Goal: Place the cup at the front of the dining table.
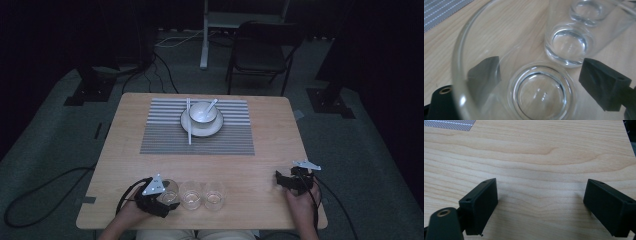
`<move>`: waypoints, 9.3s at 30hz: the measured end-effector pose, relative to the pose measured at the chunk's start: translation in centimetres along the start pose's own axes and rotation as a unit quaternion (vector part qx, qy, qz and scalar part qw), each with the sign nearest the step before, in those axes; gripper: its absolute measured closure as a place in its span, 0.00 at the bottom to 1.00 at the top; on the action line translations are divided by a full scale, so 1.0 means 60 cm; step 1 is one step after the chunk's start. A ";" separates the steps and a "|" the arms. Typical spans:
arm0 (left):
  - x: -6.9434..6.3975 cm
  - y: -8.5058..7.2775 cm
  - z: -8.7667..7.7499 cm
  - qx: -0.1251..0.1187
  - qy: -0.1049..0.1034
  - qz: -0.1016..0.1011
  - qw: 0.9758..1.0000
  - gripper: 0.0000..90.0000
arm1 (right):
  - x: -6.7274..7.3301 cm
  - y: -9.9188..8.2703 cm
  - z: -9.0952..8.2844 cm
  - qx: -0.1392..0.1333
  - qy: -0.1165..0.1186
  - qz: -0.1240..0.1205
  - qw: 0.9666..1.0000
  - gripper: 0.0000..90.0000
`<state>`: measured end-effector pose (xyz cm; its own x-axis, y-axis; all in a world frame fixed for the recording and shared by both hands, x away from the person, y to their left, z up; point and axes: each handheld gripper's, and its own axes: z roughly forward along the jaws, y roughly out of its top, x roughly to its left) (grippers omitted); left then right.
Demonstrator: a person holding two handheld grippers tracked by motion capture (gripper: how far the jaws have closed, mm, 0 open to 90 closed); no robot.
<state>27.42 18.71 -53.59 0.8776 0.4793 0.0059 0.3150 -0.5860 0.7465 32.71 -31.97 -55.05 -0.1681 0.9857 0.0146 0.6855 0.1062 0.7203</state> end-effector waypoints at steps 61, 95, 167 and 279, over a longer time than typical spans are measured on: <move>0.099 0.035 -0.005 -0.017 0.081 -0.090 0.992 0.24 | 0.000 0.000 0.000 -0.001 0.000 -0.001 1.000 0.13; 0.240 0.132 0.048 -0.059 0.216 -0.175 0.959 0.24 | 0.000 0.000 0.000 -0.001 0.000 0.000 1.000 0.13; 0.257 0.105 0.096 0.019 0.198 -0.240 0.950 0.02 | 0.000 -0.001 -0.001 0.000 -0.001 0.001 1.000 0.13; 0.036 -0.195 -0.195 -0.020 0.161 -0.212 0.964 0.02 | -0.001 -0.002 -0.002 0.000 -0.001 0.000 1.000 0.13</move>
<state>21.38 34.23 -54.54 0.5134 0.8518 -0.1039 0.6006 -0.2702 0.7525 32.58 -32.03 -55.05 -0.1661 0.9860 0.0139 0.6853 0.1053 0.7206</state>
